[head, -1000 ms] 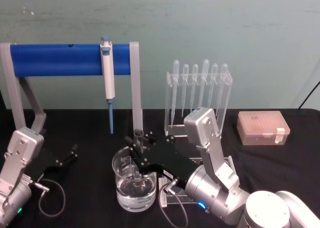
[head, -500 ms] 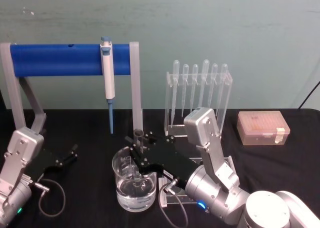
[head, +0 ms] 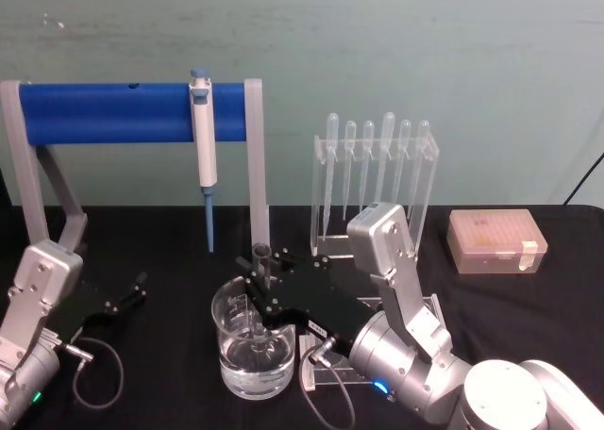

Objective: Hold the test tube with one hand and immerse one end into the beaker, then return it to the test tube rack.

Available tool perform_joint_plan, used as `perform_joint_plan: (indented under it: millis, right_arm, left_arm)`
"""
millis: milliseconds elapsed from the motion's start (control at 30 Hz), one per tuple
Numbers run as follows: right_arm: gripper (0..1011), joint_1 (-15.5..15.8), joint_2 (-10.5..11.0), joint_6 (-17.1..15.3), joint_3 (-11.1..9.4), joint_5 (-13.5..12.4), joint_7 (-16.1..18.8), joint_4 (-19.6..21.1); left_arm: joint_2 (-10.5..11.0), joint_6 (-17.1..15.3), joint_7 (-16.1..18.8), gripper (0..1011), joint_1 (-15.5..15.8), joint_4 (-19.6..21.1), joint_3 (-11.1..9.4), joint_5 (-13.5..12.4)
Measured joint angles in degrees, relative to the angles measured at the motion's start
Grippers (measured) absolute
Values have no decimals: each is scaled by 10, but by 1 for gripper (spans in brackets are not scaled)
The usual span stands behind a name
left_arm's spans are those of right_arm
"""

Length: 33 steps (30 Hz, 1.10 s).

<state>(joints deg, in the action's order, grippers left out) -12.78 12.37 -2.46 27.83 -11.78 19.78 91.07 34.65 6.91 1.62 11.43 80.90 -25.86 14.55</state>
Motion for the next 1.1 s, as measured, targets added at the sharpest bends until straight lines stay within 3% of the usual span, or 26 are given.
perform_joint_plan:
  millis: [1100]
  right_arm:
    - [225,0,0,0,0,0,0,0]
  left_arm:
    - [0,0,0,1000,0,0,0,0]
